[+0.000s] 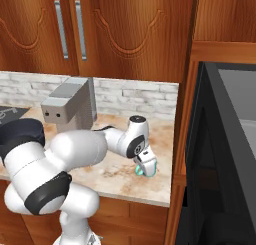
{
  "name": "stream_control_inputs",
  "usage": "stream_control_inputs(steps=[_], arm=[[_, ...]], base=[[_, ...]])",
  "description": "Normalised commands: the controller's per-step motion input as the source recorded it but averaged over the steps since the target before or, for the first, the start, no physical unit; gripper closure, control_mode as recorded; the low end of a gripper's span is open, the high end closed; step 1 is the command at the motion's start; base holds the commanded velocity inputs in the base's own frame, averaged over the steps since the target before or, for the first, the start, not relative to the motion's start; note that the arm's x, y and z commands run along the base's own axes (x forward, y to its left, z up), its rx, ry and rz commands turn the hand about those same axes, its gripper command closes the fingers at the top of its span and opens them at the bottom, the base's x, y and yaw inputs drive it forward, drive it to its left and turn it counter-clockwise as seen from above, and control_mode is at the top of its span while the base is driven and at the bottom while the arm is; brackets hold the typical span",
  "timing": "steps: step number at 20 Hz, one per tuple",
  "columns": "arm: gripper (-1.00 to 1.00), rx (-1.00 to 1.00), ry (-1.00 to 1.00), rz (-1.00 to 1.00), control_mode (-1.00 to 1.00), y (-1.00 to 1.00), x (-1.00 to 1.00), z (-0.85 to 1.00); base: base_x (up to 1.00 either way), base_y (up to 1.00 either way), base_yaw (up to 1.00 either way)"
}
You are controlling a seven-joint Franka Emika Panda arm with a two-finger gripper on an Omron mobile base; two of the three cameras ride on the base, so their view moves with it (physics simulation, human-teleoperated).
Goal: Pick the mug from the counter and place it inside the microwave. Then close the microwave.
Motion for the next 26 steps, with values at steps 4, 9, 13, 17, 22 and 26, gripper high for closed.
stream_control_inputs(steps=[4,9,13,17,22,26], arm=[[-1.0,0.0,0.0,0.0,-1.0,0.0,0.0,-0.01],[-1.0,0.0,0.0,0.0,-1.0,0.0,0.0,0.0],[1.0,0.0,0.0,0.0,-1.0,0.0,0.0,0.0],[1.0,0.0,0.0,0.0,-1.0,0.0,0.0,0.0],[1.0,0.0,0.0,0.0,-1.0,0.0,0.01,0.0],[1.0,0.0,0.0,0.01,-1.0,0.0,0.04,0.0]], base=[[0.0,0.0,0.0],[0.0,0.0,0.0],[0.0,0.0,0.0],[0.0,0.0,0.0],[0.0,0.0,0.0],[0.0,0.0,0.0]])
